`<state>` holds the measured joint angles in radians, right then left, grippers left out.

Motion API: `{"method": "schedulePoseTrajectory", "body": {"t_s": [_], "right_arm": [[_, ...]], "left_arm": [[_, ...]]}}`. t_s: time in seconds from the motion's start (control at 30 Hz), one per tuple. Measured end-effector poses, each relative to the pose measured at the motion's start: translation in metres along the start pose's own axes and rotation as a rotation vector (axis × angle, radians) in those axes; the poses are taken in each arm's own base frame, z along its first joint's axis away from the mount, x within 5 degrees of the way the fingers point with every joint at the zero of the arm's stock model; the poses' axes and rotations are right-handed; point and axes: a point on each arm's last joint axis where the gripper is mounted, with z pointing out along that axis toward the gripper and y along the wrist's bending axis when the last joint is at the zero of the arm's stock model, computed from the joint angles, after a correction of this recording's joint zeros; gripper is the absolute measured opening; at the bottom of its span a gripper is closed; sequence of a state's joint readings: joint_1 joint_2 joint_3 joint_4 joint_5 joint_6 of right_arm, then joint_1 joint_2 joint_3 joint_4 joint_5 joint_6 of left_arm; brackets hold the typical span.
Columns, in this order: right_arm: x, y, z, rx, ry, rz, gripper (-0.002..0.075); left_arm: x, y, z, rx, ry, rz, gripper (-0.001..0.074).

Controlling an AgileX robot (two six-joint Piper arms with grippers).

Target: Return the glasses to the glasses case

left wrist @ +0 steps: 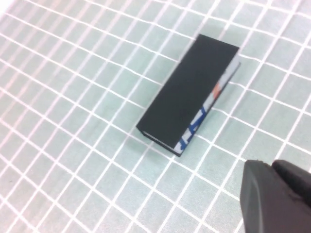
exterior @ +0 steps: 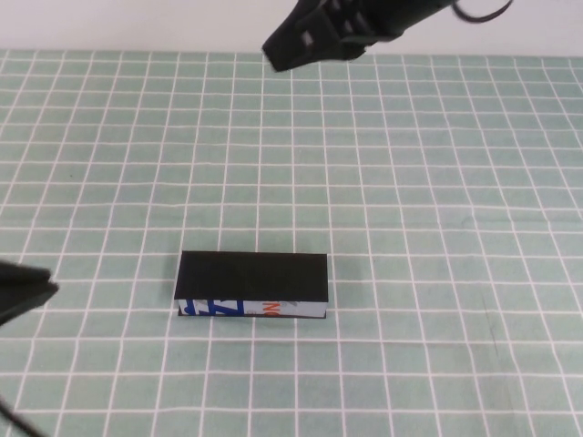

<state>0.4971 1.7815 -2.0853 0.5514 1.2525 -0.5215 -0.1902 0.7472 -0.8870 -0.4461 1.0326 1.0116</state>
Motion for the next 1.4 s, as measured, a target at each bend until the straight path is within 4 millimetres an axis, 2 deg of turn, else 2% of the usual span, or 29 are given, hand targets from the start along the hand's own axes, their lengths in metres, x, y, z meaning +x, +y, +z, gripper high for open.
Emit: {"method": "schedulePoseTrajectory", "body": {"t_s": [0.17, 0.27, 0.4, 0.53, 0.63, 0.8, 1.0, 1.1, 1.27, 1.4], "right_arm": [[-0.005, 0.018, -0.032, 0.046, -0.042, -0.051, -0.0011], [-0.008, 0.036, -0.062, 0.085, -0.087, -0.098, -0.0011], [-0.006, 0.068, -0.114, 0.170, -0.162, -0.177, -0.0011], [0.014, 0.104, -0.159, 0.218, -0.241, -0.239, -0.0011], [0.039, 0.118, -0.172, 0.265, -0.305, -0.259, -0.0011], [0.109, 0.115, -0.159, 0.424, -0.394, -0.214, -0.0011], [0.217, 0.100, -0.113, 0.544, -0.450, -0.115, -0.0011], [0.256, 0.096, -0.096, 0.563, -0.479, -0.047, -0.0011], [0.298, 0.089, -0.076, 0.597, -0.476, 0.017, -0.0011], [0.308, 0.088, -0.070, 0.600, -0.461, 0.032, -0.0011]], "left_arm": [[0.017, -0.019, -0.009, -0.073, -0.047, -0.034, -0.0001], [0.028, -0.031, -0.012, -0.089, -0.062, -0.065, -0.0001], [0.037, -0.041, -0.016, -0.115, -0.087, -0.101, -0.0001], [0.037, -0.039, -0.019, -0.168, -0.119, -0.138, -0.0001], [0.035, -0.035, -0.020, -0.211, -0.156, -0.155, -0.0001], [0.030, -0.031, -0.021, -0.246, -0.216, -0.182, -0.0001], [0.026, -0.027, -0.011, -0.182, -0.219, -0.244, -0.0001], [0.025, -0.027, -0.009, -0.172, -0.227, -0.260, -0.0001], [0.024, -0.026, -0.009, -0.174, -0.238, -0.286, -0.0001], [0.024, -0.026, -0.009, -0.172, -0.239, -0.304, -0.0001]]}}
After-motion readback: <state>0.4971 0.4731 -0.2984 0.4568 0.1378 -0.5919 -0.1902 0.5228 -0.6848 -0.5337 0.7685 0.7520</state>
